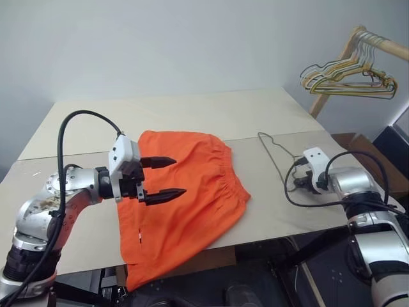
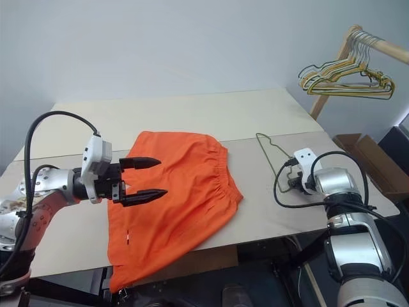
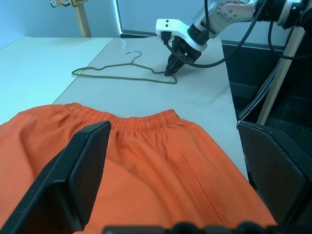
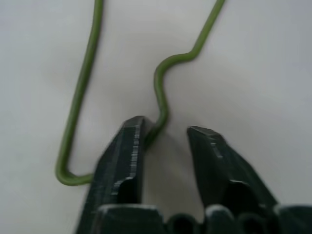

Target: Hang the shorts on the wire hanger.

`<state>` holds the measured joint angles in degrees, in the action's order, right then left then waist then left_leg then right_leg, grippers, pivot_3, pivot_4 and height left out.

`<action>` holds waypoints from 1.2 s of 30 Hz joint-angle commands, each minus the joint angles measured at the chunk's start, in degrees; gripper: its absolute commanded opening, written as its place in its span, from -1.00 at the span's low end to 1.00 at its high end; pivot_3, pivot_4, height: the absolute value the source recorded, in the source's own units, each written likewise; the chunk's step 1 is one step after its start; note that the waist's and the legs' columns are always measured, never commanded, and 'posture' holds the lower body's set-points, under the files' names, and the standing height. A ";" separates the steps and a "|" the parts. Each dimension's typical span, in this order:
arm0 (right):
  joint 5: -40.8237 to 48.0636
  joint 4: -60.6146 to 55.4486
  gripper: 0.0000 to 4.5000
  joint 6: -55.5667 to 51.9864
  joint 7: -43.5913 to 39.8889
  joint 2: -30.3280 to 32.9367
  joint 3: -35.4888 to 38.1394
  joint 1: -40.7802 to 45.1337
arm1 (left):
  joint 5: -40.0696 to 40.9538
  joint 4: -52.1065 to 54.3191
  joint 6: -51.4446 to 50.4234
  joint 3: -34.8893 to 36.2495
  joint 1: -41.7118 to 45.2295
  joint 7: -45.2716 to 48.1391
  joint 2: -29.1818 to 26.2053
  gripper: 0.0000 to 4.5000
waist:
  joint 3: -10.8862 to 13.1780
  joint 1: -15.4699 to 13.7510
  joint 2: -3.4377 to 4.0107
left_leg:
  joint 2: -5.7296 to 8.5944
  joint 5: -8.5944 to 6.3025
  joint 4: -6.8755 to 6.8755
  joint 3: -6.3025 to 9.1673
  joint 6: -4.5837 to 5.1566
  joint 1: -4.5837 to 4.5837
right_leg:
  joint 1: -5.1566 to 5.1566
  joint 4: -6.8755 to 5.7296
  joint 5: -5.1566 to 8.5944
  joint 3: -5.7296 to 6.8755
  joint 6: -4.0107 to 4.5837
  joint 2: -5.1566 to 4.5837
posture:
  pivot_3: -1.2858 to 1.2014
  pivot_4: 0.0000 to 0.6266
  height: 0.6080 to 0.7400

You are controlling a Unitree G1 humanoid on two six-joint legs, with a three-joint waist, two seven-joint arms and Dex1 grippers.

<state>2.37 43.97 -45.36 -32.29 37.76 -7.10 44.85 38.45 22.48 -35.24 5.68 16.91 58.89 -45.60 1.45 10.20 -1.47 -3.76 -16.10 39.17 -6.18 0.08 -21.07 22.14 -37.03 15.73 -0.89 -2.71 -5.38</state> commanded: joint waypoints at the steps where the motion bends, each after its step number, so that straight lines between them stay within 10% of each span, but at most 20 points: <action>1: -0.30 -0.25 -0.81 -2.75 -0.11 0.75 1.61 -0.28 | 0.19 -0.13 0.64 0.60 1.19 0.98 -0.92 1.00 | -0.03 -0.09 0.01 | 0.00 0.00 0.00 0.00 0.00 0.00 | 0.00 0.00 0.00 0.00 0.00 0.00 | -0.09 -1.00 1.00; 19: 8.19 -36.77 -0.99 -15.40 2.36 3.80 18.34 -7.95 | -3.07 -5.33 3.20 -2.55 6.31 0.54 2.99 1.00 | -0.08 0.56 0.19 | -0.04 -0.03 -0.02 0.11 0.04 -0.04 | 0.09 -0.01 0.01 -0.04 -0.01 0.05 | -0.14 -1.00 1.00; 28: -6.32 -51.60 -0.99 34.52 3.48 10.20 9.49 -21.91 | -3.85 -16.45 1.59 -1.37 18.26 -2.89 7.21 1.00 | -0.08 1.35 0.18 | 0.05 -0.06 -0.01 0.21 0.10 -0.11 | 0.10 0.04 0.02 0.01 -0.06 -0.03 | -0.16 -1.00 1.00; 36: -7.65 -48.71 -0.99 57.21 -0.18 11.53 8.86 -20.73 | -10.01 -28.59 4.67 -6.29 25.62 2.93 5.78 1.00 | -0.08 3.77 0.18 | 0.02 -0.04 -0.02 0.27 0.07 -0.05 | 0.08 0.01 0.02 -0.01 -0.06 0.00 | -0.17 -1.00 1.00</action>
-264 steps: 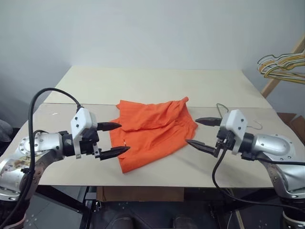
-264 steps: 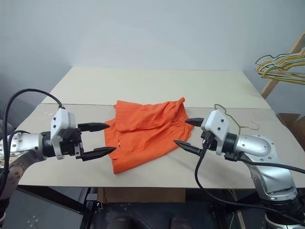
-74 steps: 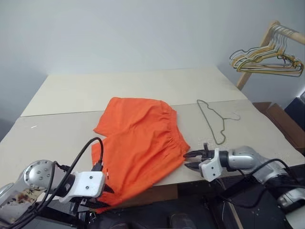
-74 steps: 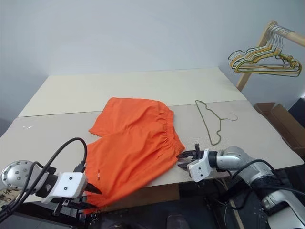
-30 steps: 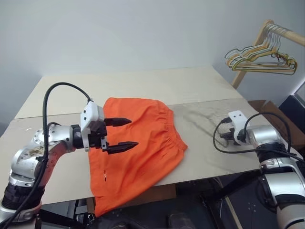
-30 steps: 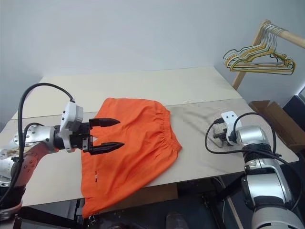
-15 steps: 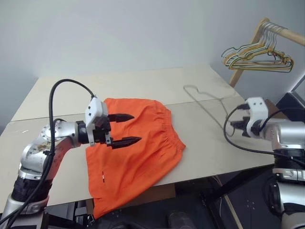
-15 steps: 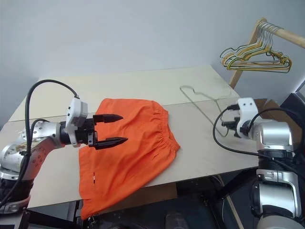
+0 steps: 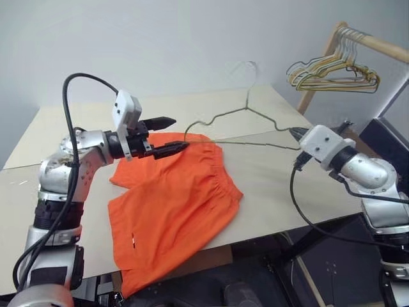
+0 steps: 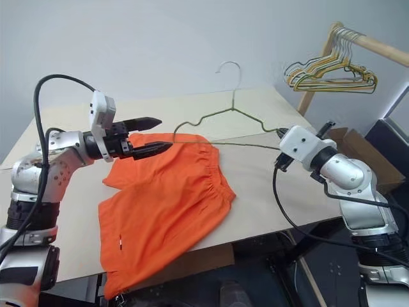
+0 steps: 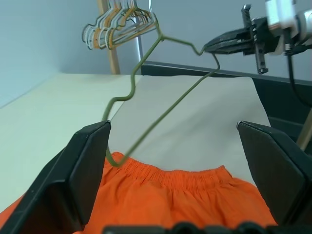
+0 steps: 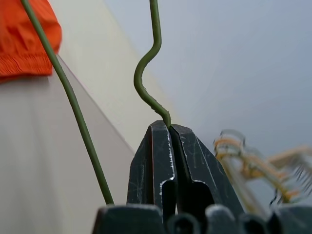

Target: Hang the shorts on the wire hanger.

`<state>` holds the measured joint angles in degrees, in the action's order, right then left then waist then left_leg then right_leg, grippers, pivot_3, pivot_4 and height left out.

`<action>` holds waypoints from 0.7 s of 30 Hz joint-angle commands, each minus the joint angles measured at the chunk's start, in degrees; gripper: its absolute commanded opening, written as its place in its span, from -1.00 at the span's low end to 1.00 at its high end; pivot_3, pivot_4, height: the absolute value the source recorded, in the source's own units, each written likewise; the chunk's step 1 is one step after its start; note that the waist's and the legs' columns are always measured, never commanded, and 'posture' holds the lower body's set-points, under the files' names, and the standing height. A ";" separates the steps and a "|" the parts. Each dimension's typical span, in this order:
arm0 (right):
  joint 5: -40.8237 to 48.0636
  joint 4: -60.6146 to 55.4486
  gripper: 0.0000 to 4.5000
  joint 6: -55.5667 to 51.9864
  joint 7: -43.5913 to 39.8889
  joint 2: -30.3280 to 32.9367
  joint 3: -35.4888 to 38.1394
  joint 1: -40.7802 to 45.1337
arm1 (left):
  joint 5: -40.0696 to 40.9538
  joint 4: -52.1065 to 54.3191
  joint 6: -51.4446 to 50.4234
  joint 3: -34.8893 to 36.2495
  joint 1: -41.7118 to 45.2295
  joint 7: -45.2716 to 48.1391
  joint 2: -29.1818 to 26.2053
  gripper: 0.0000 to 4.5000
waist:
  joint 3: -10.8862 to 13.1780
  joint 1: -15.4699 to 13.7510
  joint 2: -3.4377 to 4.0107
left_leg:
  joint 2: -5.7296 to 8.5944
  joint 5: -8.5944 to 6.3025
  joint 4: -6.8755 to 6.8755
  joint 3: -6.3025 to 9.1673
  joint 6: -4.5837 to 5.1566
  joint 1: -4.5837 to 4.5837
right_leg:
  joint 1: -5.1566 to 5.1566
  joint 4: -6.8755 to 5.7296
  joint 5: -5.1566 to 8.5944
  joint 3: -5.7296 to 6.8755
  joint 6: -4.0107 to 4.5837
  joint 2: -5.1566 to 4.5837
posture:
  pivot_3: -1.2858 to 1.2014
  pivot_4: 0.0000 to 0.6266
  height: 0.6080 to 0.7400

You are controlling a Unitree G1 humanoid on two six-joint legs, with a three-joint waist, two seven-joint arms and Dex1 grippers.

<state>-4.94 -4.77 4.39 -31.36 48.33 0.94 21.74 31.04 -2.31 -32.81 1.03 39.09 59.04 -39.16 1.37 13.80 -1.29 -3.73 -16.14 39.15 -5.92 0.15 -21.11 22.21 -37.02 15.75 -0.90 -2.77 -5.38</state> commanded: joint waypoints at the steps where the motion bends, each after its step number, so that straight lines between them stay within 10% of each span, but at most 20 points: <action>1: -0.38 0.29 -0.99 9.40 -1.68 1.06 0.64 2.77 | -3.47 -5.47 2.82 -2.27 4.25 3.56 -0.49 1.00 | 0.00 0.36 0.00 | 0.00 0.00 0.01 0.01 0.00 0.01 | -0.01 -0.01 0.00 0.00 0.00 0.00 | -0.17 -1.00 1.00; 21: -2.09 2.95 -0.99 16.10 -5.67 -0.47 -1.26 8.05 | -12.48 -14.05 3.19 -15.15 9.53 22.86 -0.67 1.00 | 0.00 1.57 0.00 | -0.01 0.01 0.01 -0.01 0.00 0.03 | 0.00 -0.05 0.01 -0.06 -0.01 -0.01 | -0.17 -1.00 1.00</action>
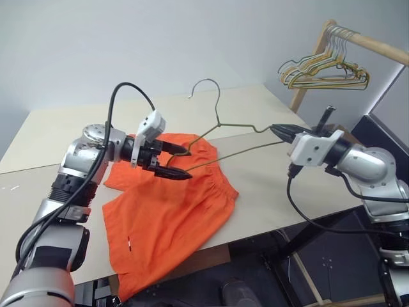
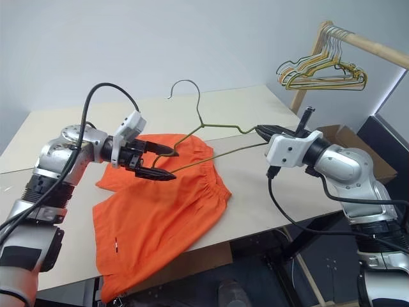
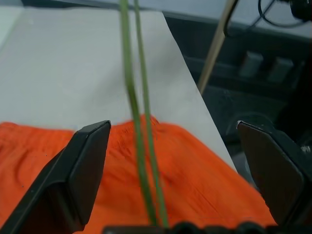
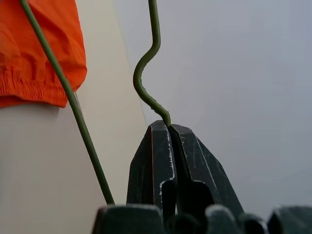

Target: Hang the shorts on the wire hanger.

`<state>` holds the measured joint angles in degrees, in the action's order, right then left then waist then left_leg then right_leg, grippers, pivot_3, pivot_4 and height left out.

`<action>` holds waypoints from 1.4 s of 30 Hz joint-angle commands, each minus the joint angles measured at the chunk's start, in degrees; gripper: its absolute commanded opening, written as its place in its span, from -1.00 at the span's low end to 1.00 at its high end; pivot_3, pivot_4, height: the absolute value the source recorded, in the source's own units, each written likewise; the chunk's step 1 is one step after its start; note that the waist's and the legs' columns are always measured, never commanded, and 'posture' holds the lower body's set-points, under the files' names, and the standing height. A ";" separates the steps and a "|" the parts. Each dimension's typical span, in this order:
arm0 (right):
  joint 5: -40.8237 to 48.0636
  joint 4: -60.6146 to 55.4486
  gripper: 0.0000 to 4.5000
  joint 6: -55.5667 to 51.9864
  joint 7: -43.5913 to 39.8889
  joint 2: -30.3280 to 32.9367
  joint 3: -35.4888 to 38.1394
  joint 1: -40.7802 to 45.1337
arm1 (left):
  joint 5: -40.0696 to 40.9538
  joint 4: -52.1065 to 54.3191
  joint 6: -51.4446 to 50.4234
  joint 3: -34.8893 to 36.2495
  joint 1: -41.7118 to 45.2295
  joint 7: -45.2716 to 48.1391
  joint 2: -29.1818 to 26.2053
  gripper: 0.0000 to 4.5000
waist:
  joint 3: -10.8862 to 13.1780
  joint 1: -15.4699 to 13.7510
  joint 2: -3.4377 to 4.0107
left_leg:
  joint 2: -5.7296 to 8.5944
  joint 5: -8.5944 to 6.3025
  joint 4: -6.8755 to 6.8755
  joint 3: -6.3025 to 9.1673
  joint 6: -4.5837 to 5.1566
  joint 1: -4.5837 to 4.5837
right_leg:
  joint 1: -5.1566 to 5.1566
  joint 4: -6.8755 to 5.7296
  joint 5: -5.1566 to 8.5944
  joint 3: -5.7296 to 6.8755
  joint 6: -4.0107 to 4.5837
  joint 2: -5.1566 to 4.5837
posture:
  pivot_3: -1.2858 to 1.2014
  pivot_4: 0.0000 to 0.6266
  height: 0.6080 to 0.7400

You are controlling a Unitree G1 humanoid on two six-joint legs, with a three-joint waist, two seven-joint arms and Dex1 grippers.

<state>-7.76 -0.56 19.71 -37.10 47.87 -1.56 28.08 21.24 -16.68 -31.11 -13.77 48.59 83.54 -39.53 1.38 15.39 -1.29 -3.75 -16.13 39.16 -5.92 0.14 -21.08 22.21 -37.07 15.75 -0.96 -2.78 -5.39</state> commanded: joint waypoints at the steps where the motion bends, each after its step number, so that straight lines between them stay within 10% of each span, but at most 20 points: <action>1: 1.04 -1.41 -0.99 0.47 -0.08 -0.17 1.35 1.74 | -3.34 -0.02 1.73 -0.34 -0.09 -2.10 -0.09 1.00 | 0.00 -0.07 0.00 | 0.00 0.00 0.00 0.00 0.00 0.00 | 0.00 0.00 0.00 0.00 0.00 0.00 | -0.17 -1.00 1.00; 8: 1.45 -1.88 -1.00 -0.45 -0.16 -0.80 1.86 1.75 | -4.73 1.24 0.25 -0.01 -1.82 -3.87 0.57 0.75 | 0.00 -0.21 0.00 | 0.00 -0.01 0.00 0.01 0.01 -0.01 | 0.00 0.00 0.00 0.01 0.00 -0.01 | -0.17 -1.00 1.00; 20: 1.04 -2.73 -1.00 -0.39 -0.15 -0.81 1.94 1.23 | -4.17 1.75 -0.78 1.49 -1.84 -5.43 0.75 -0.99 | 0.00 -0.22 0.00 | 0.00 -0.01 0.00 0.01 0.01 -0.01 | 0.01 -0.01 0.00 0.00 0.00 -0.01 | -0.17 -1.00 1.00; 24: 2.22 -4.56 -1.00 -0.01 -1.88 -0.19 1.71 -0.09 | -4.53 2.63 -1.79 1.72 -2.31 -7.07 0.60 -0.99 | 0.00 -0.24 0.00 | 0.00 -0.01 0.00 0.02 0.01 -0.01 | 0.01 -0.01 0.00 0.01 0.00 -0.01 | -0.17 -1.00 1.00; 38: 24.89 -16.00 0.93 -30.79 -26.93 11.28 -0.97 0.23 | -12.76 14.11 5.14 -0.31 -10.69 -11.93 -5.34 -1.00 | 0.00 -0.92 0.00 | 0.00 -0.03 0.02 0.07 0.05 0.04 | -0.04 -0.08 -0.01 0.00 0.00 -0.03 | -0.12 -1.00 1.00; 42: 22.33 -12.62 0.97 -41.94 -30.83 9.28 -8.33 10.16 | -12.81 16.86 5.48 -0.06 -11.86 -11.56 -6.00 -1.00 | 0.00 -1.82 0.01 | -0.02 -0.04 0.02 0.05 0.07 0.02 | 0.02 -0.07 -0.01 0.01 0.00 -0.01 | -0.11 -1.00 1.00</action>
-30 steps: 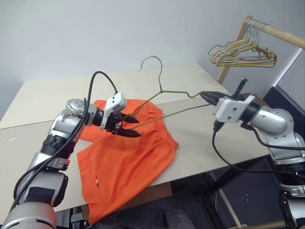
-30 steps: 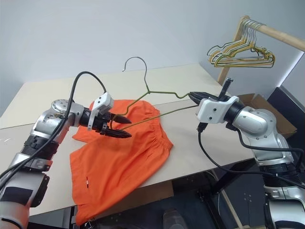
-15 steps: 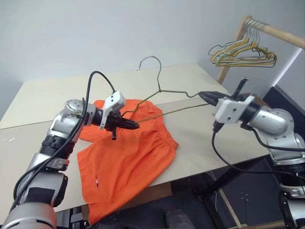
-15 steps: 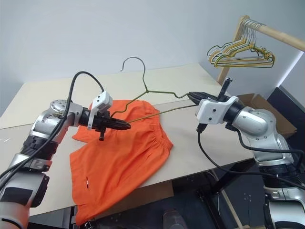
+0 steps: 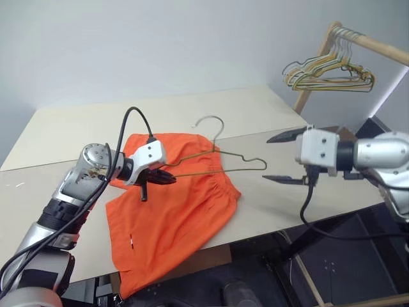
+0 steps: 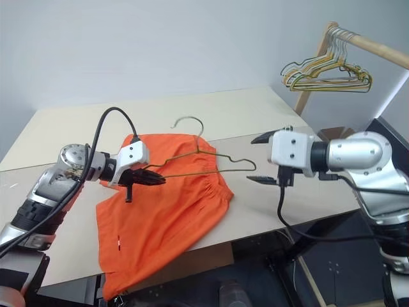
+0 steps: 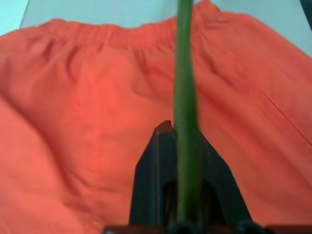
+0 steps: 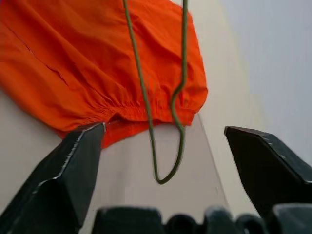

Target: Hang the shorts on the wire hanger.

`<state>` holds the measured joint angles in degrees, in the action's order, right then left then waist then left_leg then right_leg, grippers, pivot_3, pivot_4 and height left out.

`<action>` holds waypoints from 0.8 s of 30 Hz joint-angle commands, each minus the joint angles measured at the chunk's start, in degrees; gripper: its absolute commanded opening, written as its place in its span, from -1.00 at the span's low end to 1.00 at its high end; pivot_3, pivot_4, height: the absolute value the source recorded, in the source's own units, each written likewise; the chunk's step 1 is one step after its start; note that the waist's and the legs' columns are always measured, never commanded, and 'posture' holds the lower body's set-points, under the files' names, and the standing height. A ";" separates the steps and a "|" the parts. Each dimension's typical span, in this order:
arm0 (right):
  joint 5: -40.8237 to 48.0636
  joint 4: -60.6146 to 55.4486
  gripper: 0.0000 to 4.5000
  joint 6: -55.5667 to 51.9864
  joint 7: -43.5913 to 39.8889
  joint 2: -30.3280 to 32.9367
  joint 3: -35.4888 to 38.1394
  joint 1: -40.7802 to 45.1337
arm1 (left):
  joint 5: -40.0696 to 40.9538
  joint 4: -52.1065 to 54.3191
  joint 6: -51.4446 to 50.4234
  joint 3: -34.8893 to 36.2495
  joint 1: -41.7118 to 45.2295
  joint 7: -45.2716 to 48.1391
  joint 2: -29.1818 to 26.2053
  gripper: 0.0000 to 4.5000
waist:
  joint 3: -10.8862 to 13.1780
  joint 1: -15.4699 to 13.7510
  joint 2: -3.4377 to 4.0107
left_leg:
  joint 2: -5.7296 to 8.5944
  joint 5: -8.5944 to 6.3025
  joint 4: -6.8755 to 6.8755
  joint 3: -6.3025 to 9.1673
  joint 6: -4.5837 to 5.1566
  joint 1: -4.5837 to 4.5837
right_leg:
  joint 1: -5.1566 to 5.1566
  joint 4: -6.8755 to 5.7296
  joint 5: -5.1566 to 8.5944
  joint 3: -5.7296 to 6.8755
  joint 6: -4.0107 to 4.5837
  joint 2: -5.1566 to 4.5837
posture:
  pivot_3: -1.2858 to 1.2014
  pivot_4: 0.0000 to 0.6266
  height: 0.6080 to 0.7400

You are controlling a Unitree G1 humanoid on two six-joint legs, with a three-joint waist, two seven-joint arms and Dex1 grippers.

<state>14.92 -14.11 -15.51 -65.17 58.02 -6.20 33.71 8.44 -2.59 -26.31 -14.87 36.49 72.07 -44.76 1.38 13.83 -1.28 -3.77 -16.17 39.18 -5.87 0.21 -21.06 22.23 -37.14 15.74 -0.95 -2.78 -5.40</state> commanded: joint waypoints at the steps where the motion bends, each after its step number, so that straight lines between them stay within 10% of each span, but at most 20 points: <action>1: -2.14 1.87 0.97 -11.80 -3.32 -1.56 -6.99 7.17 | 0.20 3.03 0.30 1.24 0.23 -0.20 -0.67 -1.00 | 0.00 -0.59 0.00 | 0.00 0.00 0.00 0.00 0.00 -0.01 | 0.01 -0.01 0.00 0.00 0.00 0.00 | -0.11 -1.00 1.00; 10: -12.19 11.98 0.89 -29.28 -4.20 -10.34 -22.50 19.88 | 1.47 5.28 -0.73 2.52 -0.74 -0.14 -1.64 -1.00 | 0.01 -3.11 0.02 | 0.02 -0.04 0.16 -0.09 0.07 -0.35 | 0.30 -0.02 0.00 0.02 0.01 -0.01 | -0.08 -1.00 1.00; 24: -12.04 9.71 -0.99 -26.90 -8.07 -10.25 -20.62 18.65 | 1.50 6.63 -0.36 2.64 -1.85 -0.20 -2.48 -1.00 | 0.00 -5.42 0.04 | -0.01 -0.10 0.76 -0.11 0.18 -1.17 | 0.82 -0.15 -0.03 0.16 -0.05 0.01 | -0.08 -1.00 1.00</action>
<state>2.56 -3.29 -42.83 -73.38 47.27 -29.45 51.56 9.08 2.00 -26.64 -13.12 33.71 71.51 -47.22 1.37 8.41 -1.24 -3.78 -16.28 39.94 -5.98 0.39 -22.24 23.06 -37.28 15.71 -0.79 -2.83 -5.39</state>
